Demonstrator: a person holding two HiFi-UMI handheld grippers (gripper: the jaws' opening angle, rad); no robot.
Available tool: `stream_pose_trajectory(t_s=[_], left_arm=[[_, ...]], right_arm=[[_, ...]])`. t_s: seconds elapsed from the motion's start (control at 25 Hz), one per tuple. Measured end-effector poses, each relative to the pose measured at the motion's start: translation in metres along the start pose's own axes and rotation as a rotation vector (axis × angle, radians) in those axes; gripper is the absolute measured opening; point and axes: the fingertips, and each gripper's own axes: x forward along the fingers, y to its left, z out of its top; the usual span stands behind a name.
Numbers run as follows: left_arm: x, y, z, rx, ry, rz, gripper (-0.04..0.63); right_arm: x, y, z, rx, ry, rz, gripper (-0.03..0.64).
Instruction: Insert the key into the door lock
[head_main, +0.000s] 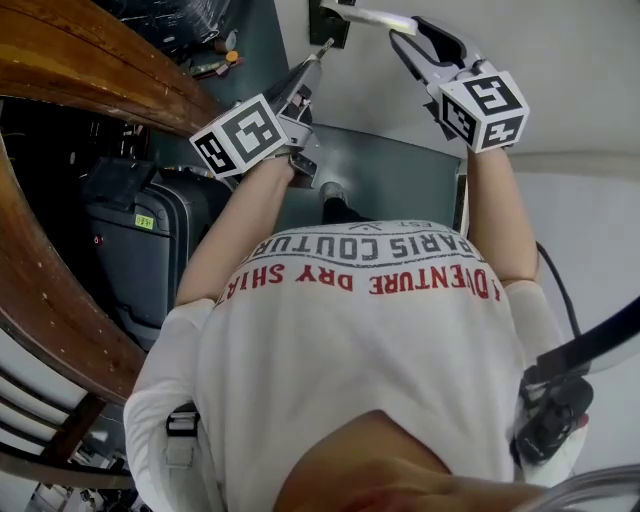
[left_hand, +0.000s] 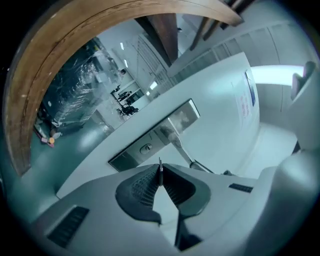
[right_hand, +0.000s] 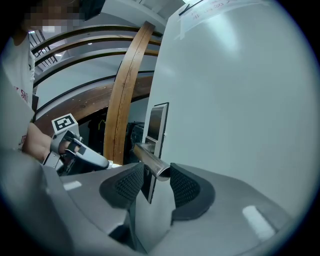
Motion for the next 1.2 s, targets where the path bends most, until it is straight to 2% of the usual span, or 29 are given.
stream_pose_trajectory(t_s=[0.16, 0.32, 0.6, 0.72, 1.0, 1.2], left_arm=[[0.018, 0.013, 0.008, -0.143, -0.112, -0.015, 0.021], [0.034, 0.023, 0.006, -0.272, -0.166, -0.023, 0.021], [0.043, 0.035, 0.008, -0.356, -0.235, -0.012, 0.021], [0.045, 0.035, 0.007, -0.390, -0.251, -0.028, 0.021], [0.047, 0.036, 0.006, -0.544, -0.334, -0.073, 0.021], [0.052, 0.032, 0.010, -0.603, -0.369, -0.092, 0.021]], right_arm=[[0.000, 0.002, -0.004, 0.004, -0.002, 0.003, 0.160], [-0.001, 0.003, -0.008, 0.007, -0.008, 0.005, 0.160], [-0.002, 0.007, -0.009, 0.008, -0.017, 0.012, 0.160], [-0.002, 0.009, -0.009, 0.010, -0.019, 0.014, 0.160], [-0.003, 0.010, -0.004, 0.006, -0.018, 0.016, 0.156], [-0.004, 0.007, 0.003, 0.002, -0.009, 0.021, 0.155]])
